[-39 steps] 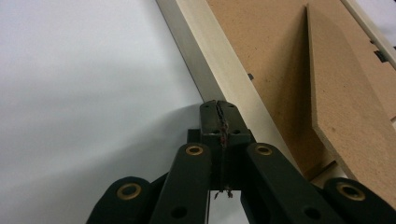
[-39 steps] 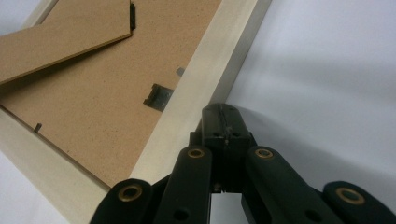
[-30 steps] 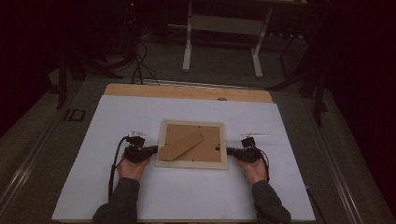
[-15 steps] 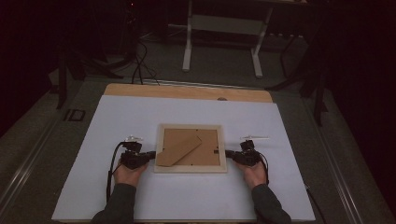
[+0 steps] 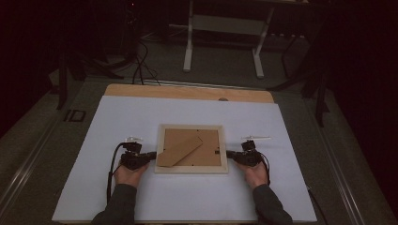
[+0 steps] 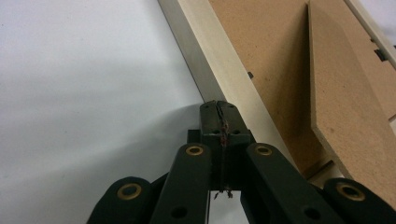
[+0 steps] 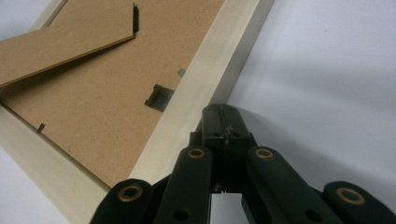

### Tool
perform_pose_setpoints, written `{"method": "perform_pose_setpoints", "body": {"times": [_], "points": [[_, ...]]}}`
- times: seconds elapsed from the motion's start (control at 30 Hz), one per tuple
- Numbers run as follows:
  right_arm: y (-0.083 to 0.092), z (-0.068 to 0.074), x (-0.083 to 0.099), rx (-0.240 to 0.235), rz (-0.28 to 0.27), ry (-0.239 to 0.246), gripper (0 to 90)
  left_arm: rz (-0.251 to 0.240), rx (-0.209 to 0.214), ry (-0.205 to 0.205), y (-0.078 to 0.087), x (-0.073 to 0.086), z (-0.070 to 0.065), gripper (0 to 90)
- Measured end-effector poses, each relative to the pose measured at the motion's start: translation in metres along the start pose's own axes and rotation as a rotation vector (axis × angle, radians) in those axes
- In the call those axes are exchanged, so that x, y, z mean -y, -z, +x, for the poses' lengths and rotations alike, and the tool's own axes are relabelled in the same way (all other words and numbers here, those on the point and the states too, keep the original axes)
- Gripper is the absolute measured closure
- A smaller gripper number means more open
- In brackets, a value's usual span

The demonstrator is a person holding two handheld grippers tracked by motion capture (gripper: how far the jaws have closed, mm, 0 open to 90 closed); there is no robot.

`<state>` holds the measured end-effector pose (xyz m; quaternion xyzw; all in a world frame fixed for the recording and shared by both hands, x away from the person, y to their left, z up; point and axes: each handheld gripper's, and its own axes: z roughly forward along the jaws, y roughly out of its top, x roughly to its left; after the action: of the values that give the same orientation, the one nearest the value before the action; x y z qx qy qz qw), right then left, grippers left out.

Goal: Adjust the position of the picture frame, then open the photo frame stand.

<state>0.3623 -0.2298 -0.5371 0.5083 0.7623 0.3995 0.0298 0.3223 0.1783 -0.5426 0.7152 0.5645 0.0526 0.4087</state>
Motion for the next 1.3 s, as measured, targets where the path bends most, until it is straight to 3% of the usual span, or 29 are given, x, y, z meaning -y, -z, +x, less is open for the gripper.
{"method": "perform_pose_setpoints", "body": {"times": [0.37, 0.9, 1.13, 1.3], "points": [[-0.002, -0.005, -0.003, -0.021, -0.005, -0.022, 90.0, -0.009, 0.006, 0.010, -0.004, -0.005, 0.003, 90.0], [-0.007, -0.008, -0.009, -0.007, -0.024, -0.025, 90.0, -0.018, -0.003, 0.004, -0.009, -0.010, 0.005, 90.0], [-0.006, -0.005, -0.009, 0.019, -0.021, 0.037, 90.0, -0.018, -0.008, -0.007, -0.009, -0.010, 0.005, 90.0], [-0.005, 0.000, -0.009, 0.062, -0.018, 0.082, 86.9, -0.023, -0.041, -0.037, -0.007, -0.010, 0.003, 86.7]]}}
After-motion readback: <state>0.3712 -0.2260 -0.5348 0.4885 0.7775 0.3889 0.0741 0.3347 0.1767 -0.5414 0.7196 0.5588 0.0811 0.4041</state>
